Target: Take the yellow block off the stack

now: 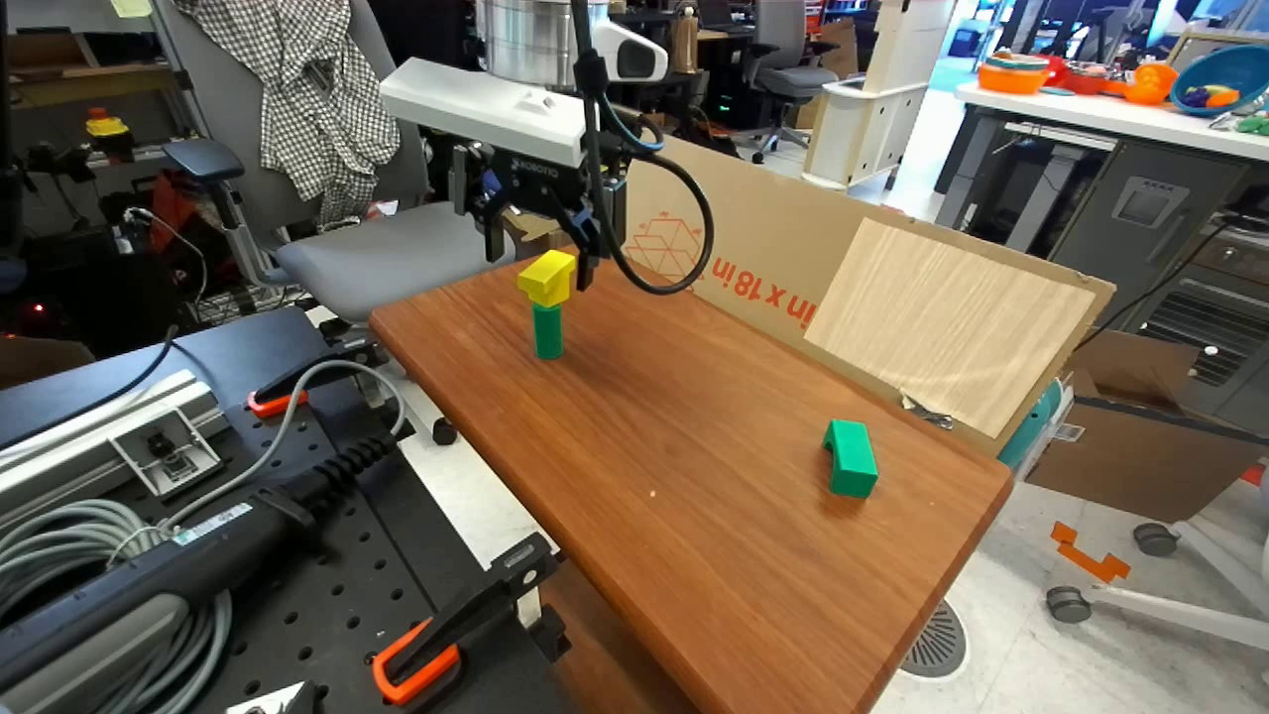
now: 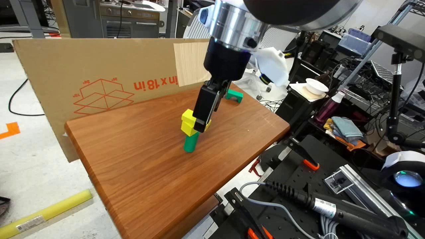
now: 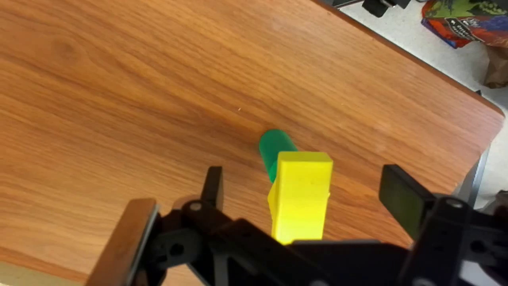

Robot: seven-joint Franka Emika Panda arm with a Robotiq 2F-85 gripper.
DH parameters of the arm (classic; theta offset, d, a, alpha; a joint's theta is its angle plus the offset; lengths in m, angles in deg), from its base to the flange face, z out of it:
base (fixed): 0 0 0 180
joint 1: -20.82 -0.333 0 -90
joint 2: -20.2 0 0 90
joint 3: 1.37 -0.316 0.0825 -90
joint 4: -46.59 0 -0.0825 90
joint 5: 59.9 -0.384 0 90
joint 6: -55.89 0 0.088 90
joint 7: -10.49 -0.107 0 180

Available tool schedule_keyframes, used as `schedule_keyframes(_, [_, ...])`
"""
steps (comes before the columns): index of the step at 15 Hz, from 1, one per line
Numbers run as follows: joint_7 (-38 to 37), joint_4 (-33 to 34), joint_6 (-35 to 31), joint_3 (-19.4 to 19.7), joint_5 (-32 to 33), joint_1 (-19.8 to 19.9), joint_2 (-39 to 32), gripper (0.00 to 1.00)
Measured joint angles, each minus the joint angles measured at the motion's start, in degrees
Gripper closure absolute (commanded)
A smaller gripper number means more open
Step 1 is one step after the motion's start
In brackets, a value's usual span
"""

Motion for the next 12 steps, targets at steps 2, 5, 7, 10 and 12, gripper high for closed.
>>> schedule_keyframes(2, [-1.00,0.62,0.00,0.00,0.09,-0.06,-0.19,0.00])
schedule_keyframes(5, [-2.25,1.16,0.09,0.00,0.30,-0.26,-0.46,0.00])
schedule_keyframes(7, [-3.27,1.38,0.12,0.00,0.80,-0.41,-0.66,0.26])
schedule_keyframes(10, [-4.33,1.49,0.13,0.02,1.37,-0.62,-1.00,0.50])
schedule_keyframes(12, [-5.20,1.50,0.17,0.06,2.27,-0.68,-1.15,0.65])
